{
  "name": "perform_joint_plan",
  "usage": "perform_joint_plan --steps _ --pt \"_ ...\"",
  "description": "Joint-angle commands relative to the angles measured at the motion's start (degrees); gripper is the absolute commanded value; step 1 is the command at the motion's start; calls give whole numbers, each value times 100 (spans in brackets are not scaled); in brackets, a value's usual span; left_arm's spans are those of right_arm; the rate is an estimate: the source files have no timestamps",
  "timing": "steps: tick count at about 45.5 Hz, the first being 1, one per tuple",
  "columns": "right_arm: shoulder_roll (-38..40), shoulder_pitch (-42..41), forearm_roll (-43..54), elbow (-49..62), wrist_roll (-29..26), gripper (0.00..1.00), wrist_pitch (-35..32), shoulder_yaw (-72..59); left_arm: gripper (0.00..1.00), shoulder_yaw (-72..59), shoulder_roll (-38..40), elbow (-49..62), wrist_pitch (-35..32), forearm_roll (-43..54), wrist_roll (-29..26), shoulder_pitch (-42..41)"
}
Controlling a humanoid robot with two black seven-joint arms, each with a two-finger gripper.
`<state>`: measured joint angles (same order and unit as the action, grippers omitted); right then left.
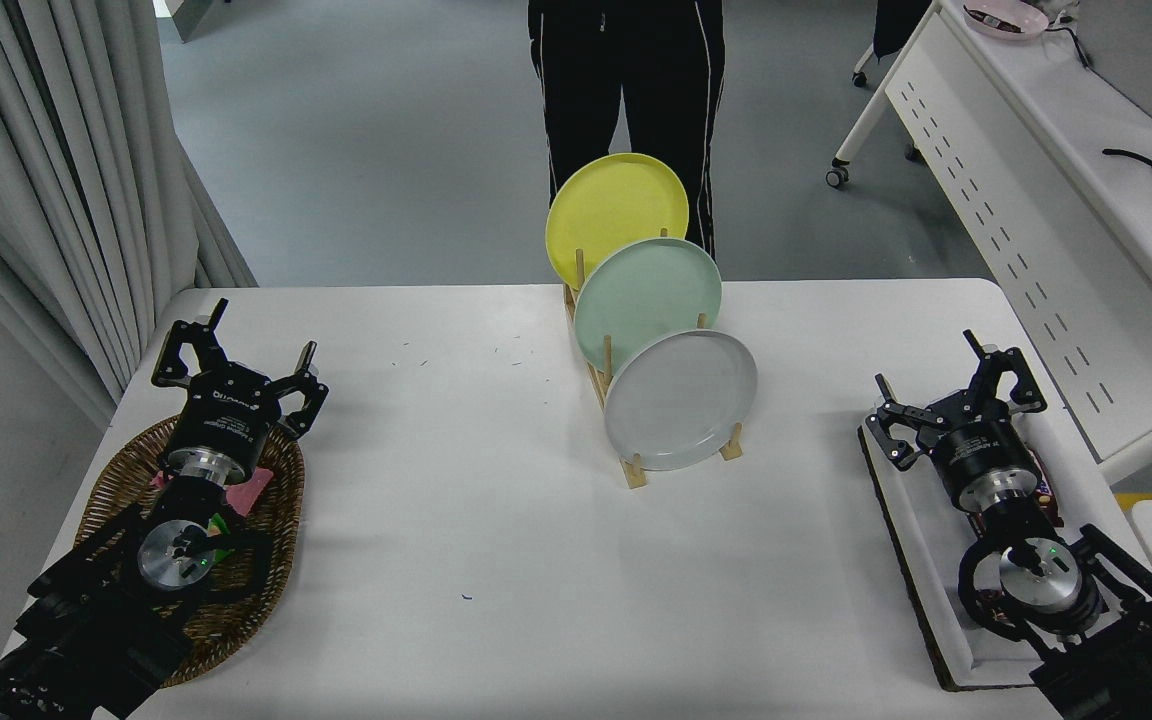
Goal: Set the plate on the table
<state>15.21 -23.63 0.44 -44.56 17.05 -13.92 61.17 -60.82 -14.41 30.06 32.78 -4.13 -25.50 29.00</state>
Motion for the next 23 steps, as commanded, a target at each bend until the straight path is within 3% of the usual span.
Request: perform_joint_plan --steps 1,23 --pt "8 -1 0 0 0 100 3 0 100 0 0 0 0 0 1 0" --pt "-1 8 0 44 0 100 -5 -18 100 0 0 0 0 0 1 0"
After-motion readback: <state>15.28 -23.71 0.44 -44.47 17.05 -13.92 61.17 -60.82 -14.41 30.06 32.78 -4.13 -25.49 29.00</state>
